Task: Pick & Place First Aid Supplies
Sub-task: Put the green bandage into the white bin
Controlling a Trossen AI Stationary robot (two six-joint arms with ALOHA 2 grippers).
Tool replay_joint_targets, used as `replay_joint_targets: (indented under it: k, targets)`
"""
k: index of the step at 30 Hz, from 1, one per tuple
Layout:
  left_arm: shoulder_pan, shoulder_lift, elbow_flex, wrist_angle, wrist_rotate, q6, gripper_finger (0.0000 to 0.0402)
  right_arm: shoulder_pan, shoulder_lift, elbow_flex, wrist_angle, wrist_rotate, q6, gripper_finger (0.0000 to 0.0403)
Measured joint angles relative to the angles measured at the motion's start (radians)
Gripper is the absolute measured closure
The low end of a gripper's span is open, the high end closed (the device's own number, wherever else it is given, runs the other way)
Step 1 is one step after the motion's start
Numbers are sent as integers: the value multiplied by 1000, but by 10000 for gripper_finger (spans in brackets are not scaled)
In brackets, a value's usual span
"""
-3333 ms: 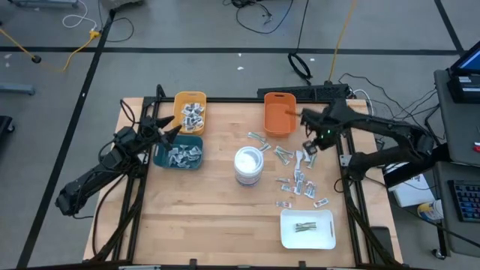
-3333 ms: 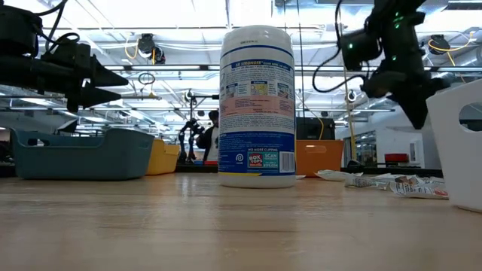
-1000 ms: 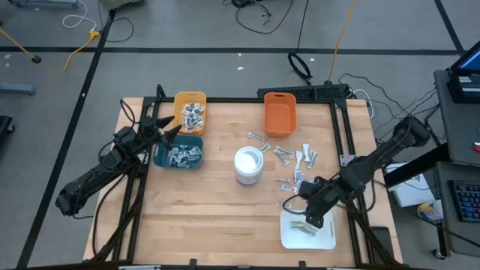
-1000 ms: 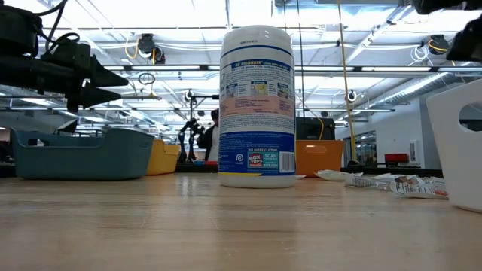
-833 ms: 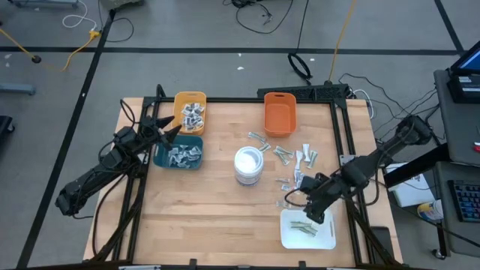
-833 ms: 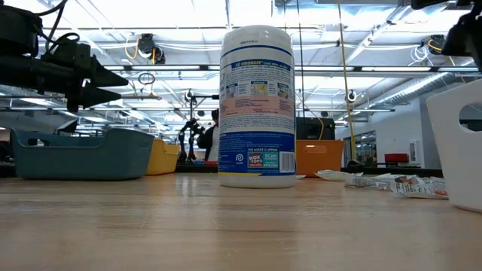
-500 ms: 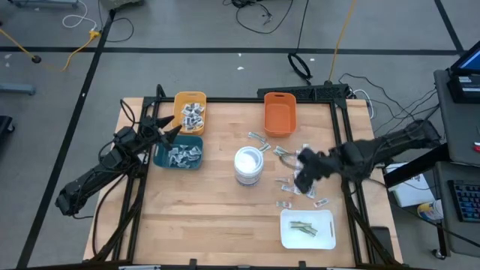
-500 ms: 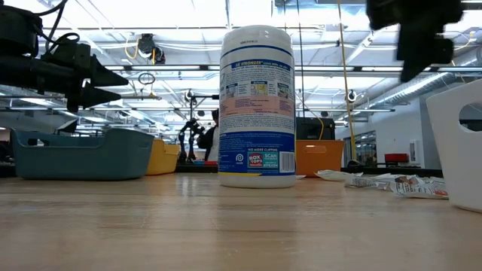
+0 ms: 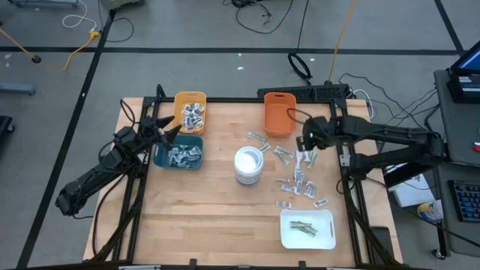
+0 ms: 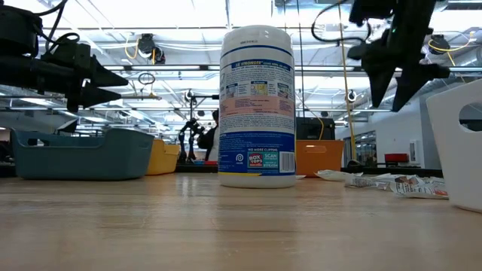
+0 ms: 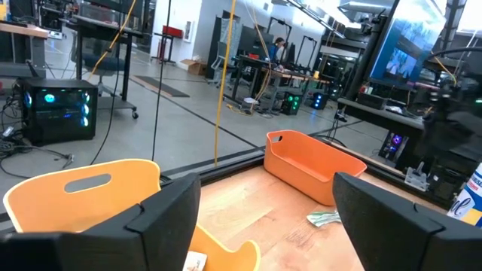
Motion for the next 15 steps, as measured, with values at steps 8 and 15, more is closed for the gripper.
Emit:
replay_joint_targets:
  k: [8, 15]
  targets:
    - [0, 0, 0, 0, 0, 0, 95, -171, 72, -54, 31, -62, -36, 193]
    - [0, 0, 0, 0, 0, 0, 79, -194, 193, -156, 209, -81, -96, 193]
